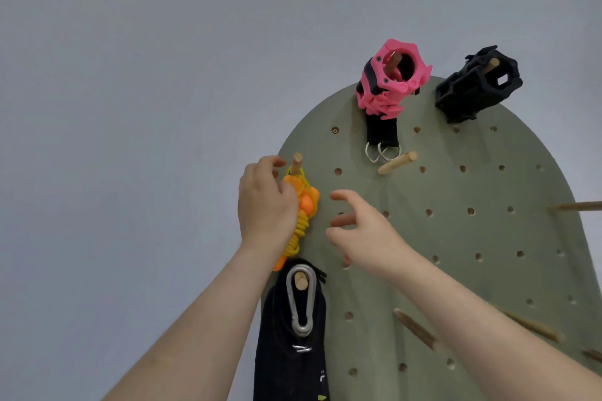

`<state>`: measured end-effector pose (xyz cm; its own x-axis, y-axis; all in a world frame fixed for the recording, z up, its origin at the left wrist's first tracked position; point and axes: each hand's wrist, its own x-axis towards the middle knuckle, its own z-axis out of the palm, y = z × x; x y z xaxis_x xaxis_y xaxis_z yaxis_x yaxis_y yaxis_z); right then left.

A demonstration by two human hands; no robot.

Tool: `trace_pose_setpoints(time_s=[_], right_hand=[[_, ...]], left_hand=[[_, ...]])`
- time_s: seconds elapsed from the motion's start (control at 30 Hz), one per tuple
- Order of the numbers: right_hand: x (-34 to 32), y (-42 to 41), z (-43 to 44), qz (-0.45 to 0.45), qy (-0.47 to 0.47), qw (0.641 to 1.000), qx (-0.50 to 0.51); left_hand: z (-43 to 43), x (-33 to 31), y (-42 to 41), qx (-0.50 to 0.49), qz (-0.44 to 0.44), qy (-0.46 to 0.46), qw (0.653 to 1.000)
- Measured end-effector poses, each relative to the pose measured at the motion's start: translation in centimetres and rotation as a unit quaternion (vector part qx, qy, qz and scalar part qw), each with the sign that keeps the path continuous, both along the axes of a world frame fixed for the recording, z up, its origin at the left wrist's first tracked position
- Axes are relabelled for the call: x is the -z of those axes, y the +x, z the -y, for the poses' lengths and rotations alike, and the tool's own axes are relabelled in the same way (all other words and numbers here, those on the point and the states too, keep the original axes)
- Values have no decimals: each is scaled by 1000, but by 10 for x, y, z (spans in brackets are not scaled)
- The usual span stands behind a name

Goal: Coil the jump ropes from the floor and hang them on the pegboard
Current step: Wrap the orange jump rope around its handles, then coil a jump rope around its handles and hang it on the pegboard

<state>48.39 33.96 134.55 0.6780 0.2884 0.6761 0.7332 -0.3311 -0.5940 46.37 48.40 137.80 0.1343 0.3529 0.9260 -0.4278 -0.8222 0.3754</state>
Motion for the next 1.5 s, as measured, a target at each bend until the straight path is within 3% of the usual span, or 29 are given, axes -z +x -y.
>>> trace_pose_setpoints(time_s=[0.1, 0.2, 0.43, 0.63, 0.7, 0.83, 1.0, 1.17, 1.37, 1.43, 1.5], right_hand=[[8, -13, 19, -7, 15, 1000, -26], [23, -30, 40, -14, -32, 999, -37], [102, -68, 105, -54, -156, 986, 11], [222, -117, 179, -127, -255, 957, 55], [270, -141, 210, -179, -263, 946, 56], [366, -202, 267, -273, -283, 919, 23], [475, -283, 320, -375, -298, 878, -5], [568, -355, 353, -534, -201, 821, 24], [687, -431, 375, -689, -79, 715, 87], [730, -451, 383, -710, -53, 687, 142], [771, -465, 390, -747, 10, 637, 190]], left_hand=[[24, 12, -23, 86, -22, 1, 996], [54, 38, -40, 174, -82, 51, 980], [115, 146, -71, 218, -182, 88, 955], [163, 276, -132, 251, -324, 68, 910], [183, 329, -160, 265, -405, 37, 874], [229, 432, -240, 331, -565, -42, 754], [275, 525, -349, 321, -674, -136, 651], [284, 600, -424, 257, -762, -100, 586], [273, 691, -478, 179, -830, -11, 528], [268, 729, -490, 169, -845, -8, 507], [264, 771, -501, 164, -853, -13, 496]])
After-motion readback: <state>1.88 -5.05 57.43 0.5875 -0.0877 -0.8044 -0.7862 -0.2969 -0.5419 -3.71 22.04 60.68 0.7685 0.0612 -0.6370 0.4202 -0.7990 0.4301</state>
